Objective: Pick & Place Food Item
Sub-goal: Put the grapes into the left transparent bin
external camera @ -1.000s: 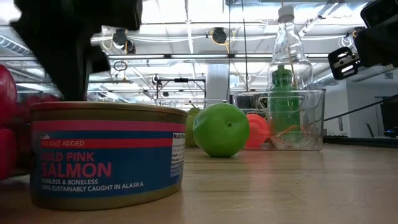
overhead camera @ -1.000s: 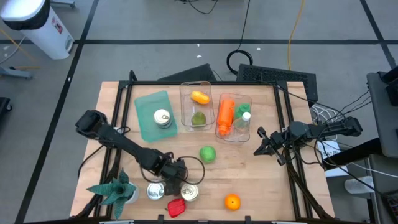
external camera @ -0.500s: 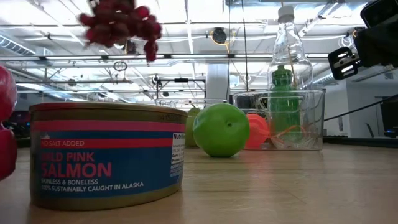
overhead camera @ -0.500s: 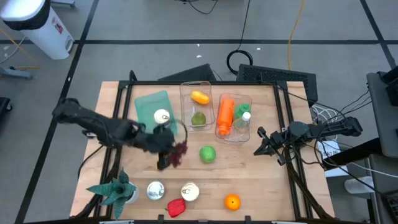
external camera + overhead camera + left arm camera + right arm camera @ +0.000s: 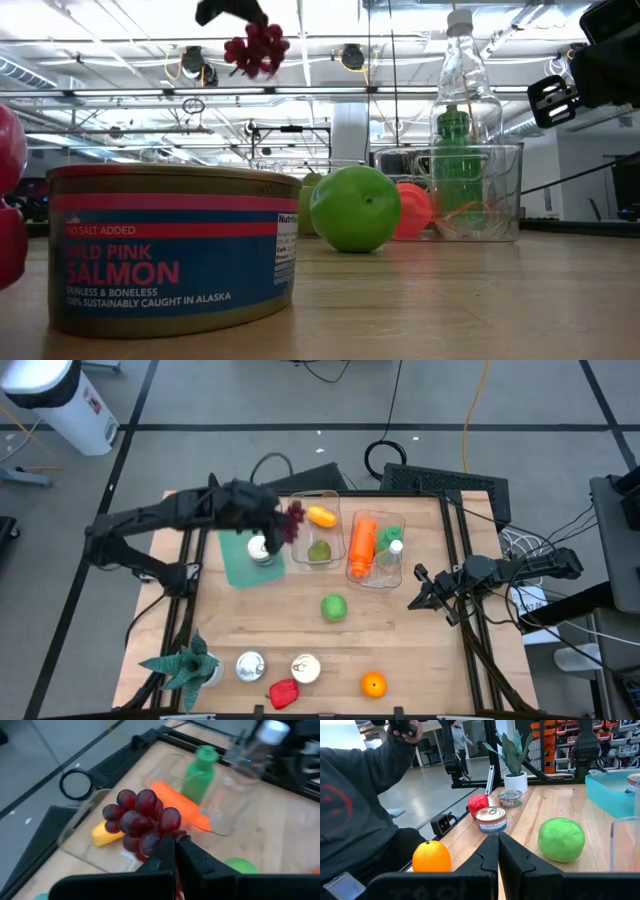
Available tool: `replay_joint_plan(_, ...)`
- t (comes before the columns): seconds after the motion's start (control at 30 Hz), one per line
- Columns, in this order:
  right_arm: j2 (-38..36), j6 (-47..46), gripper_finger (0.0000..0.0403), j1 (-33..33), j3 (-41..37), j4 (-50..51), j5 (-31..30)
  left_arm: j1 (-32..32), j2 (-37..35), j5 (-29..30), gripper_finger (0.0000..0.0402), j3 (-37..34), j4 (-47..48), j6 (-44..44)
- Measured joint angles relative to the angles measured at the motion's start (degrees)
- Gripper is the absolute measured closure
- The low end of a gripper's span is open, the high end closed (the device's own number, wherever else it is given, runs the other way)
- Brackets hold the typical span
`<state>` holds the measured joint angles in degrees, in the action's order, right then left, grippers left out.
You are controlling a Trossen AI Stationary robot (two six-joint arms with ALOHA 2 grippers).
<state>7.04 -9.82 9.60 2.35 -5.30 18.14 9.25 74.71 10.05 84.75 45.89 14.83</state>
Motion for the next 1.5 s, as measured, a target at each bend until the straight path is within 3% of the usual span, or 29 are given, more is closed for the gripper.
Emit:
replay_joint_plan(0.17, -0.02, 0.20, 0.0402, -0.01, 0.00, -0.02, -0.01, 6.81, 4.04, -5.39, 0.0399, 0.00, -0.35, -1.68)
replay_joint_plan(0.47, 0.00, 0.42, 0.0402, -0.01, 0.00, -0.02, -0.29, 12.44, 14.98, -6.84, 0.0399, -0.07, 3.24, -3.88)
replay_joint_plan(1.07, 0.01, 0.64, 0.0402, -0.01, 0.00, -0.02, -0.25, 15.49, 33.20, -10.04, 0.0394, -0.07, -0.98, -2.57)
replay_joint_plan(1.27, 0.01, 0.66, 0.0402, 0.00, 0.00, -0.02, -0.22, 15.81, 36.11, -10.43, 0.0398, -0.07, -1.01, -2.54)
replay_joint_plan(1.5, 0.00, 0.65, 0.0401, 0.00, 0.00, -0.02, -0.21, 15.57, 36.33, -12.18, 0.0371, -0.05, -0.72, -4.15)
